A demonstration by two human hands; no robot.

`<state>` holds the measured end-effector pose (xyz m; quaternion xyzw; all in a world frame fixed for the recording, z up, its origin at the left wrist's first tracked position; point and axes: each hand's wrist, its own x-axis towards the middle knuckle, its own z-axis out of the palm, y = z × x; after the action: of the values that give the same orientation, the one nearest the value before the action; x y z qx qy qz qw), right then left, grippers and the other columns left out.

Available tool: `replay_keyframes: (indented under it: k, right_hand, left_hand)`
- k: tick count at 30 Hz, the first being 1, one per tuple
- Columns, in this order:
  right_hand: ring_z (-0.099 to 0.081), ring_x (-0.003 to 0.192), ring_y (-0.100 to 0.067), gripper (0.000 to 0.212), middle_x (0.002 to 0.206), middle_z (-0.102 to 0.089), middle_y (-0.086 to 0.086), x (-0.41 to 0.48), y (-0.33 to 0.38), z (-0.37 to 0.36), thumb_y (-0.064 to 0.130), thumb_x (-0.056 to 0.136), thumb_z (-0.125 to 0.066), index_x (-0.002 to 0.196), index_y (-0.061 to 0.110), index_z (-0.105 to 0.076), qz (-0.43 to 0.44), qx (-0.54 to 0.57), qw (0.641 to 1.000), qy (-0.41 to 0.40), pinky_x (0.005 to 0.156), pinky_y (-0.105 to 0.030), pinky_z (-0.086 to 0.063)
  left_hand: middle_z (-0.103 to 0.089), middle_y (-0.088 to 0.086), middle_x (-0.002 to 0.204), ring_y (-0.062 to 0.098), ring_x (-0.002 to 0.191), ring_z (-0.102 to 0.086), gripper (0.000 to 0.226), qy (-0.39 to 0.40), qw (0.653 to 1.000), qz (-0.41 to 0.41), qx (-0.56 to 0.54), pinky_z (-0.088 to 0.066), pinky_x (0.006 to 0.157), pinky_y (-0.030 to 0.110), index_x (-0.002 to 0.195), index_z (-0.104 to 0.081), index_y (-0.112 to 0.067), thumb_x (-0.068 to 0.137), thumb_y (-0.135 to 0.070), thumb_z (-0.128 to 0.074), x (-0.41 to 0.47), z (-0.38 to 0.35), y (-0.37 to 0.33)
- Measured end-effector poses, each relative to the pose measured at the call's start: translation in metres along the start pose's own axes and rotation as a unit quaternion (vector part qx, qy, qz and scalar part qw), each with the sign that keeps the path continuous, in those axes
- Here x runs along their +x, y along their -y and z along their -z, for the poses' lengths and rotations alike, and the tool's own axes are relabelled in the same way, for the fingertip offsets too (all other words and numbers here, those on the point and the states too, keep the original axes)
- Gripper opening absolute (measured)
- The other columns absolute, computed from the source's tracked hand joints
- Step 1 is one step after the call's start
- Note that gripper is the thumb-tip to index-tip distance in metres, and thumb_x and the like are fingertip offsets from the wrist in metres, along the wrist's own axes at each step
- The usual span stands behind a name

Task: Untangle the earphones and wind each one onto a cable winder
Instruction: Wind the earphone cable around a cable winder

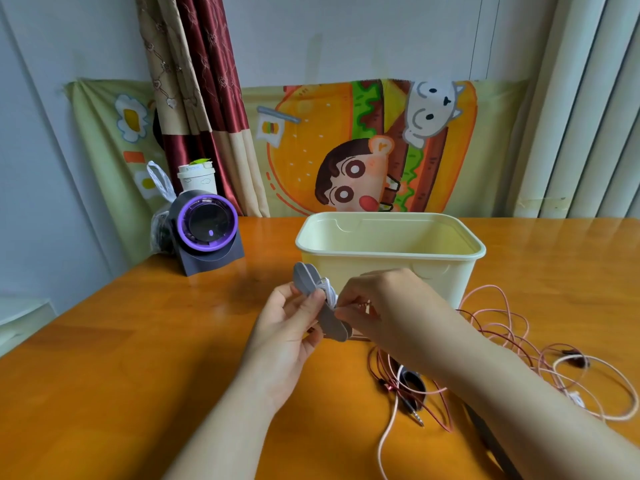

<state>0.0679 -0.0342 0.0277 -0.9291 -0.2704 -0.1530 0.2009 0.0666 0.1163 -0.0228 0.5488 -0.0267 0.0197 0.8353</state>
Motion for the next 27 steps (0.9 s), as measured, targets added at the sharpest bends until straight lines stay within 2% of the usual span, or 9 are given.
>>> replay_keyframes:
  k: [3, 6, 9, 11, 15, 18, 20, 23, 27]
  right_hand:
    - [-0.058, 0.075, -0.009, 0.014, 0.090, -0.067, 0.008, 0.001, -0.002, 0.005, 0.028, 0.091, -0.059, 0.097, 0.022, -0.069, 0.014, 0.018, 0.999, -0.033, 0.071, -0.030, -0.052]
    - [-0.059, 0.072, -0.007, 0.012, 0.083, -0.068, 0.007, 0.002, -0.004, 0.005, 0.030, 0.087, -0.065, 0.092, 0.020, -0.070, 0.009, 0.055, 0.996, -0.065, 0.067, -0.024, -0.051]
    - [-0.061, 0.070, -0.005, 0.006, 0.077, -0.067, 0.007, 0.003, -0.008, 0.005, 0.024, 0.082, -0.071, 0.087, 0.020, -0.068, -0.030, 0.123, 0.989, -0.081, 0.066, -0.015, -0.049]
    - [-0.059, 0.073, -0.002, 0.012, 0.071, -0.063, 0.011, 0.003, -0.011, 0.007, 0.021, 0.079, -0.075, 0.085, 0.022, -0.065, -0.047, 0.151, 0.982, -0.100, 0.064, -0.012, -0.047]
    - [-0.059, 0.073, -0.004, 0.015, 0.071, -0.063, 0.011, 0.003, -0.014, 0.007, 0.022, 0.078, -0.076, 0.090, 0.020, -0.067, -0.053, 0.157, 0.982, -0.087, 0.066, -0.015, -0.048]
    - [-0.062, 0.073, -0.004, 0.015, 0.078, -0.068, 0.009, 0.003, -0.012, 0.008, 0.026, 0.081, -0.073, 0.095, 0.023, -0.070, -0.044, 0.153, 0.986, -0.052, 0.069, -0.017, -0.050]
    - [-0.064, 0.077, -0.003, 0.017, 0.085, -0.070, 0.007, 0.003, -0.012, 0.011, 0.026, 0.083, -0.071, 0.099, 0.024, -0.071, -0.040, 0.157, 0.986, -0.029, 0.072, -0.018, -0.051]
    - [-0.064, 0.079, -0.001, 0.020, 0.088, -0.071, 0.010, 0.003, -0.012, 0.013, 0.024, 0.085, -0.069, 0.104, 0.024, -0.072, -0.042, 0.153, 0.987, -0.004, 0.075, -0.015, -0.051]
    - [-0.063, 0.074, 0.002, 0.016, 0.078, -0.067, 0.013, 0.002, -0.010, 0.013, 0.025, 0.081, -0.073, 0.097, 0.023, -0.071, -0.037, 0.155, 0.987, -0.021, 0.069, -0.011, -0.050]
  left_hand:
    - [-0.074, 0.001, 0.091, 0.008, 0.080, -0.065, 0.037, 0.035, 0.998, 0.004, 0.059, -0.045, 0.073, 0.026, 0.113, -0.061, -0.019, 0.079, -0.031, -0.064, -0.002, -0.004, 0.002]
    - [-0.070, 0.002, 0.084, 0.007, 0.076, -0.064, 0.036, 0.060, 0.995, 0.013, 0.082, -0.044, 0.071, 0.025, 0.105, -0.064, -0.015, 0.078, -0.038, -0.060, -0.004, -0.008, 0.005]
    - [-0.070, 0.001, 0.090, 0.011, 0.087, -0.064, 0.033, 0.068, 0.994, 0.022, 0.080, -0.044, 0.078, 0.028, 0.101, -0.068, -0.019, 0.080, -0.042, -0.057, -0.004, -0.008, 0.007]
    - [-0.070, -0.004, 0.092, 0.011, 0.093, -0.060, 0.026, 0.085, 0.993, 0.024, 0.082, -0.042, 0.082, 0.030, 0.101, -0.072, -0.028, 0.085, -0.043, -0.059, -0.005, -0.009, 0.007]
    - [-0.069, -0.010, 0.088, 0.014, 0.098, -0.062, 0.017, 0.126, 0.988, 0.039, 0.076, -0.048, 0.088, 0.038, 0.097, -0.074, -0.035, 0.089, -0.030, -0.060, -0.004, -0.012, 0.008]
    - [-0.068, -0.005, 0.082, 0.022, 0.087, -0.070, 0.026, 0.130, 0.988, 0.054, 0.055, -0.058, 0.071, 0.033, 0.110, -0.065, -0.023, 0.099, -0.014, -0.043, -0.004, -0.014, 0.007]
    - [-0.062, 0.002, 0.084, 0.022, 0.073, -0.069, 0.024, 0.138, 0.987, 0.054, 0.070, -0.056, 0.061, 0.030, 0.111, -0.060, -0.020, 0.099, -0.010, -0.042, -0.005, -0.014, 0.007]
    - [-0.057, 0.009, 0.094, 0.018, 0.062, -0.062, 0.026, 0.157, 0.983, 0.053, 0.080, -0.052, 0.058, 0.030, 0.108, -0.061, -0.019, 0.084, -0.017, -0.053, -0.006, -0.014, 0.008]
    - [-0.063, -0.004, 0.081, 0.014, 0.058, -0.054, 0.019, 0.167, 0.980, 0.047, 0.101, -0.046, 0.055, 0.026, 0.107, -0.062, -0.021, 0.092, -0.018, -0.050, -0.010, -0.013, 0.006]
